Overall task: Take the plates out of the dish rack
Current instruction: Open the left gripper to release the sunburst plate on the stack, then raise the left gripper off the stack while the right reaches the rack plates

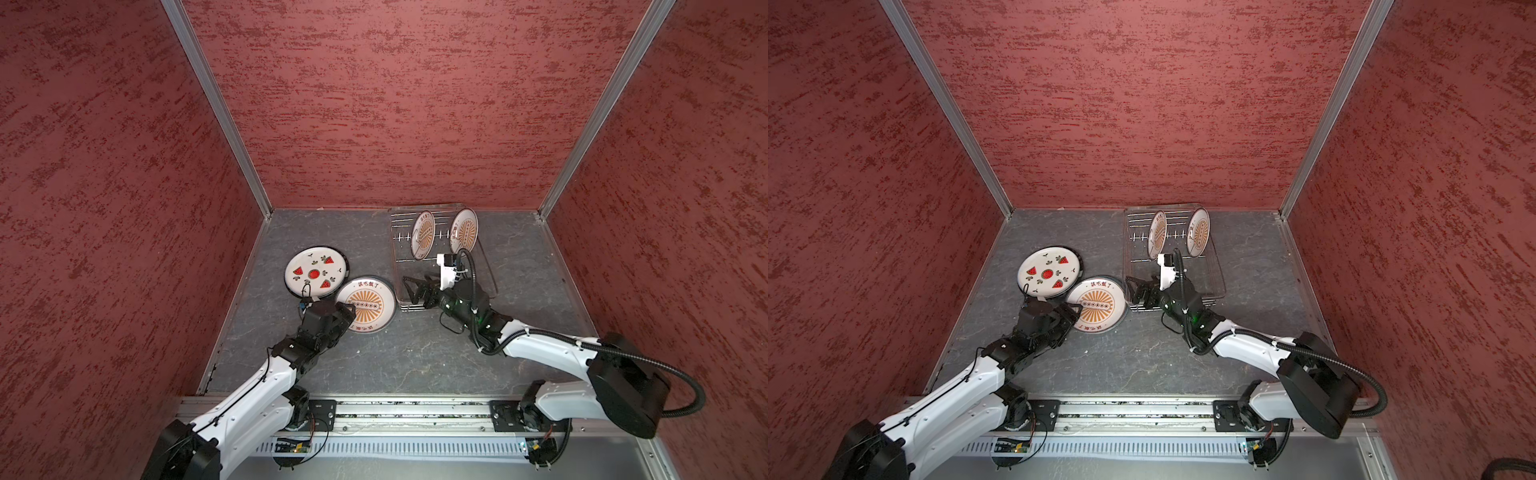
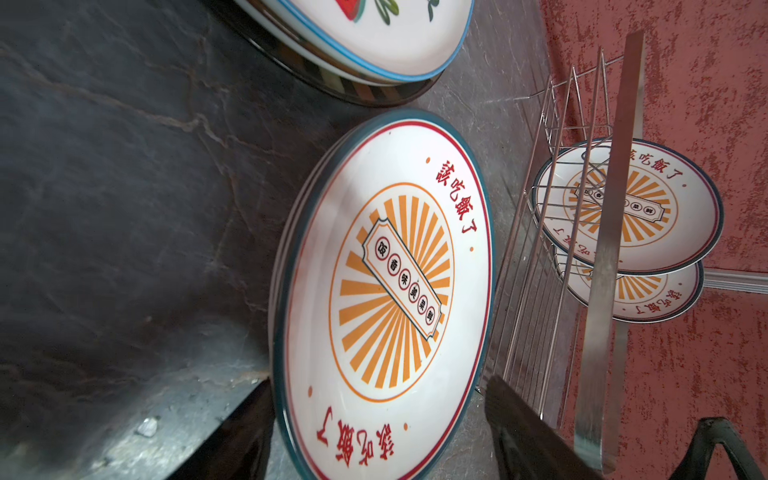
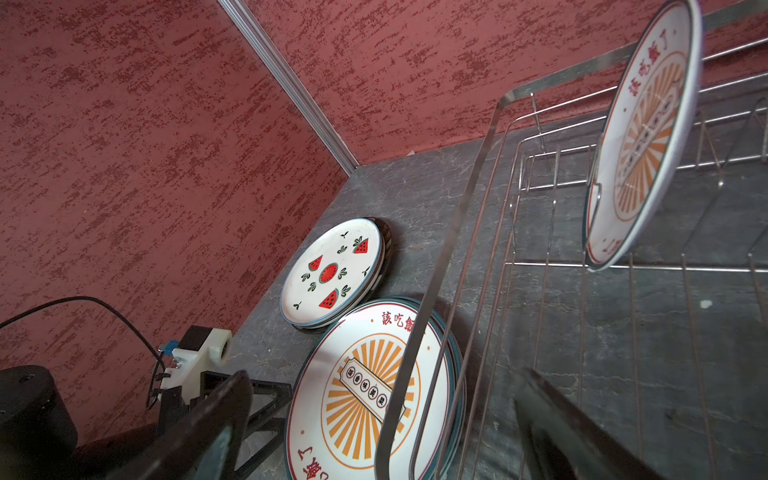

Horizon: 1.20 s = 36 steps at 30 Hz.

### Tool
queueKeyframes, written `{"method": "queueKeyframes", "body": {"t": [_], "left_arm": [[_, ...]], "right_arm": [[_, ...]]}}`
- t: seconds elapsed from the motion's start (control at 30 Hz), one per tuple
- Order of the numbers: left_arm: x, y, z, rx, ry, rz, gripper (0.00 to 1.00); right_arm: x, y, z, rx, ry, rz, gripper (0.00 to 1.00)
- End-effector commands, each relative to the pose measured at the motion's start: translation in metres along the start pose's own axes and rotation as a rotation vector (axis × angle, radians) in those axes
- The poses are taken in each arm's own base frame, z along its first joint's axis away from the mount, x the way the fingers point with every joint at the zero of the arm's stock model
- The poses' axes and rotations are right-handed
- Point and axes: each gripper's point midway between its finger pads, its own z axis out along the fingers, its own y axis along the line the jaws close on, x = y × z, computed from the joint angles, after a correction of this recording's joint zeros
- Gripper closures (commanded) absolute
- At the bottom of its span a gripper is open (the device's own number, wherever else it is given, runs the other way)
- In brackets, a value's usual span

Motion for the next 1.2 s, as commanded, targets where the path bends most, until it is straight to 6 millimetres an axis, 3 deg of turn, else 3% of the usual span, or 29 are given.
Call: {"method": "queueKeyframes", "body": {"t": [0.0, 0.33, 0.8, 1.17], "left_arm": [[-0.004, -0.008, 0.002, 0.02, -0.018, 0.005, 0.21], [-0.004, -0.008, 0.009, 0.001, -0.013, 0.009, 0.21], [-0.003, -0.01, -0.008, 0.039, -0.008, 0.002, 0.21], [-0.011, -0.016, 0.001, 0.027, -0.033, 0.004, 0.21]], "right_arm": [[-0.006, 0.002, -0.002, 0.001, -0.026, 0.012, 0.01], [-0.009, 0.004, -0.002, -0.001, -0.03, 0.009, 0.01], [-0.008, 0.002, -0.006, 0.003, -0.036, 0.011, 0.01], [-0.004, 0.002, 0.0, 0.0, -0.022, 0.018, 0.01]]}}
